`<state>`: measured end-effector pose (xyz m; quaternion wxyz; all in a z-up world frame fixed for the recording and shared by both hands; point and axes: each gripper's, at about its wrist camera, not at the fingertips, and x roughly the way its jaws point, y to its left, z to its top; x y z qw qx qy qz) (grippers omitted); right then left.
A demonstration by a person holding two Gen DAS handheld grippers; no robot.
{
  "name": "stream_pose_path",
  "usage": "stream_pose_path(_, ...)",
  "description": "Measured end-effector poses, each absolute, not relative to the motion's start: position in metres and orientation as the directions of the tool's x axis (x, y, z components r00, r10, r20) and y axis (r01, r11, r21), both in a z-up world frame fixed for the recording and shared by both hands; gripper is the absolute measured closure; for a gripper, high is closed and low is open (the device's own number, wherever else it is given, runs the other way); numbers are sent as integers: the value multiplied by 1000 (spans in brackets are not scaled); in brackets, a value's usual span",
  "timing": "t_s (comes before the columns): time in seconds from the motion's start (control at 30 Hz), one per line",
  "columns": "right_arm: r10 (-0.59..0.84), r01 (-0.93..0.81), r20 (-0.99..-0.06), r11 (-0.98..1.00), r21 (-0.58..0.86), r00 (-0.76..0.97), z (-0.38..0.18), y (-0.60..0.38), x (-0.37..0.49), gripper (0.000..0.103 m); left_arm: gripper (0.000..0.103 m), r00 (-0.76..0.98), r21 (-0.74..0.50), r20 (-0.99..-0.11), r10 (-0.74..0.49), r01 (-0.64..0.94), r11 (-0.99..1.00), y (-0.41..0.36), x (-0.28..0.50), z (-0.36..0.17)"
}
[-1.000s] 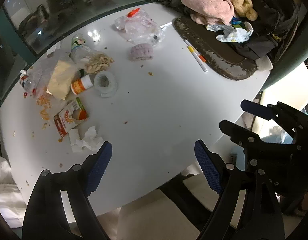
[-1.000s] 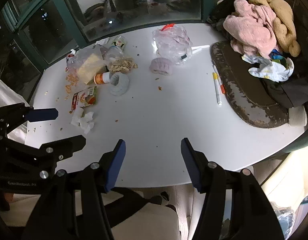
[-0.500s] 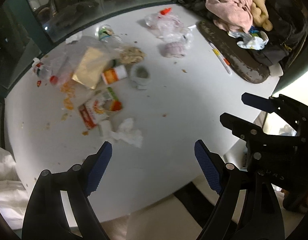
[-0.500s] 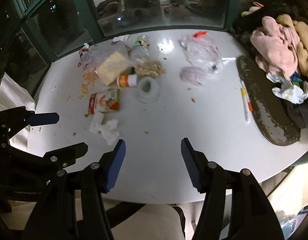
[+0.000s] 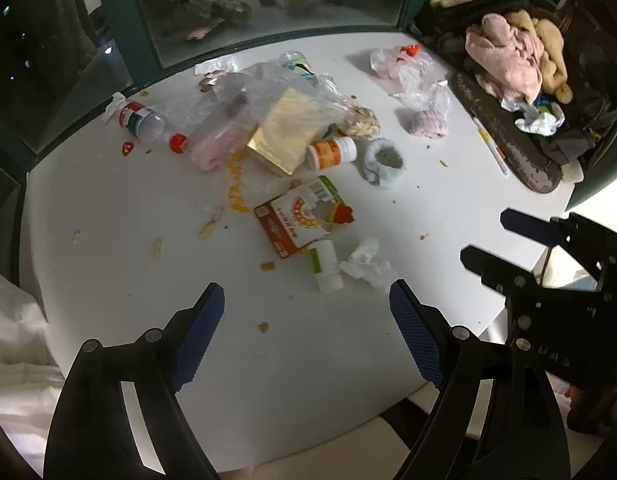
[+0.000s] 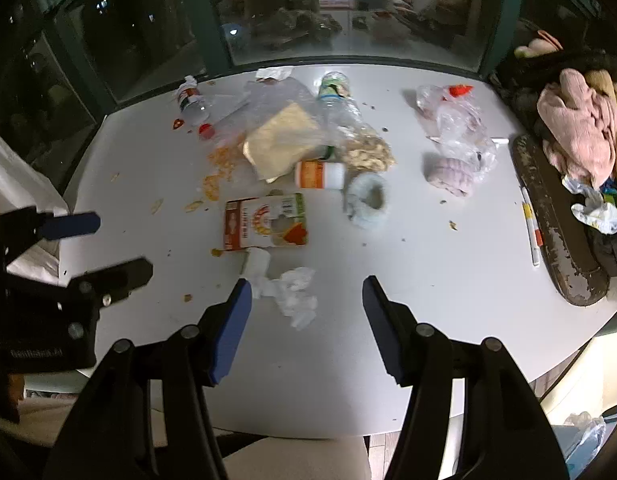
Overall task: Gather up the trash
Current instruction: 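Move both grippers back over the cluttered table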
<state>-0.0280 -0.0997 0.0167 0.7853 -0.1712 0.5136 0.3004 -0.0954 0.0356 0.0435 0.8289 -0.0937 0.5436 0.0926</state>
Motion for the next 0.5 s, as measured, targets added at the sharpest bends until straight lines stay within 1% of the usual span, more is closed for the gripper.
stream_pose_path(0.2, 280, -673, -913, 739, 8, 296, 17, -71, -47, 47, 21, 396, -100, -918, 19, -278, 955, 62, -109, 36)
stream_pose_path(0.5, 295, -709, -912, 705, 8, 284, 17, -53, -34, 47, 21, 403, -117, -915, 38, -355, 927, 84, -105, 34)
